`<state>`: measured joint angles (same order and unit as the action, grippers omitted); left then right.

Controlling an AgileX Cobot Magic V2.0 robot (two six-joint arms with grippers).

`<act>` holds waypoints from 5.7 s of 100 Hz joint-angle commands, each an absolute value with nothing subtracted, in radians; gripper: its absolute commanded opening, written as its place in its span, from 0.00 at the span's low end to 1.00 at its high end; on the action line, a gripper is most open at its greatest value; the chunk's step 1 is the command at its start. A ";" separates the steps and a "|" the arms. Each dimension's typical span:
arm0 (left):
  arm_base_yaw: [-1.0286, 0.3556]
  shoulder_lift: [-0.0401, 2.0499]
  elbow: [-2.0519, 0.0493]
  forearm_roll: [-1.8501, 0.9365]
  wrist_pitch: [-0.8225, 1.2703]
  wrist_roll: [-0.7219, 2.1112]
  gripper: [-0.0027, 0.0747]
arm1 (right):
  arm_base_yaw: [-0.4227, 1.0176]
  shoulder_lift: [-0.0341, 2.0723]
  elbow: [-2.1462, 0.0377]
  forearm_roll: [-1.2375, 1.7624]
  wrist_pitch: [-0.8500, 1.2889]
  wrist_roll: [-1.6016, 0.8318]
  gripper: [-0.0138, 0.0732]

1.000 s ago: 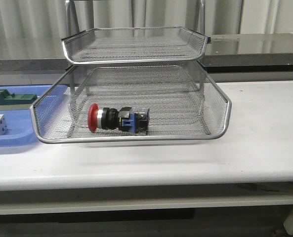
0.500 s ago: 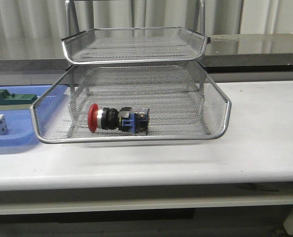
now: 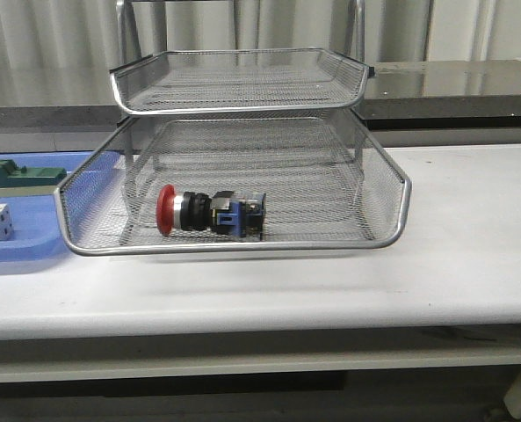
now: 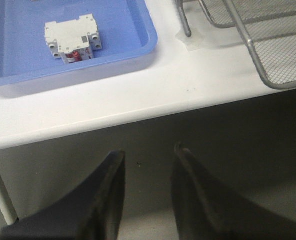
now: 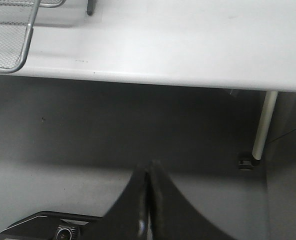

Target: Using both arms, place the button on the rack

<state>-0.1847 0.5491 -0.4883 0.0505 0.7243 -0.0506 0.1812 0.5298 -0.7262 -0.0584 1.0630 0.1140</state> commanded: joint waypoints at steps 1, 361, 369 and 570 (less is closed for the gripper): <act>-0.179 0.549 -0.506 0.054 0.658 -0.064 0.23 | 0.181 0.533 -0.757 -0.067 1.009 0.110 0.08; -0.179 0.549 -0.506 0.065 0.658 -0.064 0.02 | 0.550 1.595 -0.897 0.763 0.222 -0.138 0.08; -0.179 0.549 -0.506 0.065 0.658 -0.064 0.02 | 0.550 1.625 -0.932 0.758 0.218 -0.143 0.08; -0.179 0.549 -0.506 0.065 0.658 -0.064 0.02 | 0.411 1.384 -1.061 0.505 0.491 -0.225 0.08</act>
<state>-0.1847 0.5491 -0.4782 0.0649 0.7243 -0.0509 0.4454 1.4998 -1.0839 0.5240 0.5362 -0.2123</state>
